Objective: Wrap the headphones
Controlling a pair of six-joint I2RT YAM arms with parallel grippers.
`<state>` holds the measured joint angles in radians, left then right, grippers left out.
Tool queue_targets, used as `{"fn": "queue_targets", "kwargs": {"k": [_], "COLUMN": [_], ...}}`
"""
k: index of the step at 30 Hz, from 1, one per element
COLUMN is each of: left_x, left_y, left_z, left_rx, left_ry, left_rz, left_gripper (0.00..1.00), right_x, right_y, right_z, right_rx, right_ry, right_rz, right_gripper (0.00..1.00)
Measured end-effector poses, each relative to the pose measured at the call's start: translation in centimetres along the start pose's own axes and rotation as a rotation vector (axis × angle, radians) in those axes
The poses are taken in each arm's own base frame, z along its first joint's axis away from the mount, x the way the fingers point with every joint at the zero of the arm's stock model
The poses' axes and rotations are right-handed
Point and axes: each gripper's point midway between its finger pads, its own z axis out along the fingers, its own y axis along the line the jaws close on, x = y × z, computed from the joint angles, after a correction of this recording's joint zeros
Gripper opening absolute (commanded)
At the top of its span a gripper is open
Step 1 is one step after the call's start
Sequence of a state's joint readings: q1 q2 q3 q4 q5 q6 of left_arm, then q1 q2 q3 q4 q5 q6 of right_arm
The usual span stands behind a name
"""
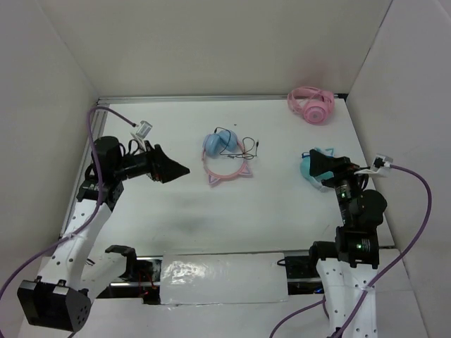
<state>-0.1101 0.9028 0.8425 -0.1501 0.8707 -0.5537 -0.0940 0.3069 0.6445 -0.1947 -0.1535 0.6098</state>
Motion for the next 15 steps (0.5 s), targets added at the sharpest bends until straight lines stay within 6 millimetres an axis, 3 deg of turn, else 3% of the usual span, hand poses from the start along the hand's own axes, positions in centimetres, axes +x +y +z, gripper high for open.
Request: {"fn": "queue_targets", "kwargs": {"k": [6,9,11,15], "left_x": [0.6,2.0,2.9,4.6], "left_y": [2.5,5.2,7.3,11.5], "left_z": [1.6,4.1,6.1,8.9], "left_rx": [-0.056,-0.173,-0.26,-0.42], "left_ry": [0.027,0.095,0.148,0.22], "left_rz": [-0.042,-0.109,-0.145,-0.178], "left_gripper": [0.97,0.92,0.95,0.96], "right_x": [1.0,1.7,2.3,2.8], "right_y": [-1.9,-3.4,-4.4,-5.9], "right_z": [1.7,2.9,3.6,4.5], "right_rx": [0.085,0.156,0.207,0.294], "right_ry": [0.036,0.066,0.096,0.13], "right_rz": [0.034,0.066,0.083,0.095], "right_gripper": [1.0,1.0,0.99,0.9]}}
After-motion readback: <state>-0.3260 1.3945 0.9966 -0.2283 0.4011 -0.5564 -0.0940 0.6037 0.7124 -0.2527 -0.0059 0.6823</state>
